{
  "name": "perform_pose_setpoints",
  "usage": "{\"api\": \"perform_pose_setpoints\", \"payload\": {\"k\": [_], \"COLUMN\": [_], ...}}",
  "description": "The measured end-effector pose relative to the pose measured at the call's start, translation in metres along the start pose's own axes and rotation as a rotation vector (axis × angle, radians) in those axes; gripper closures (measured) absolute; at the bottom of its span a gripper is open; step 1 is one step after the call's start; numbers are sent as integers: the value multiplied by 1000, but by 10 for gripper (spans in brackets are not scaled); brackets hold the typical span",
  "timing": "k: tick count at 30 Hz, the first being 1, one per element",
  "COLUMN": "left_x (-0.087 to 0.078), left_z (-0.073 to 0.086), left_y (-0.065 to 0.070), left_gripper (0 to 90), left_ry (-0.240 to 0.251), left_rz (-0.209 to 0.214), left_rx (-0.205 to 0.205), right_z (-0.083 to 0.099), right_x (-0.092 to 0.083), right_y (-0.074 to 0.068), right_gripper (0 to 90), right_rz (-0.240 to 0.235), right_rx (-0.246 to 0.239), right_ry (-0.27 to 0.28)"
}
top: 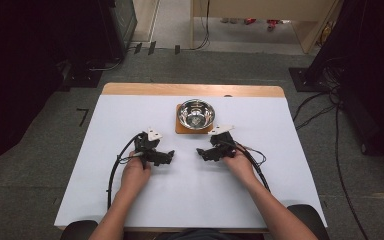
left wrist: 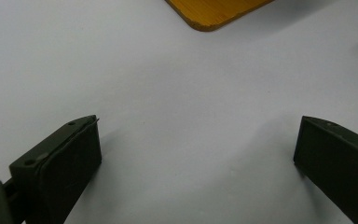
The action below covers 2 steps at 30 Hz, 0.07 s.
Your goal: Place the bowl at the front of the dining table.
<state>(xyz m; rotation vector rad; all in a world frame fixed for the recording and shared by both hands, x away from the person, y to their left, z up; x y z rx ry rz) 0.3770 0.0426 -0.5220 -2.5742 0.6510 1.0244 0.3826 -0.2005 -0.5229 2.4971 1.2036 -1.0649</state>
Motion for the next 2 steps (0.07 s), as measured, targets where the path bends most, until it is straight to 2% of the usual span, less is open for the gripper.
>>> {"api": "perform_pose_setpoints", "payload": {"k": [2], "left_x": [0], "left_z": [0], "left_y": [0], "left_gripper": [5], "left_ry": [0], "left_rz": [0], "left_rx": [0], "right_z": [0], "right_x": [0], "right_y": [0], "right_gripper": [132], "right_rz": [0], "right_rx": [1], "right_ry": [1]}}
Point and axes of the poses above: each handheld gripper's, and its own axes: x roughly forward along the jaws, z roughly out of its underside, y roughly to its right, the point moved 3 cm from there along x, roughly forward along the jaws, and after that the axes turned 8 degrees about -z, right-handed, at the moved point
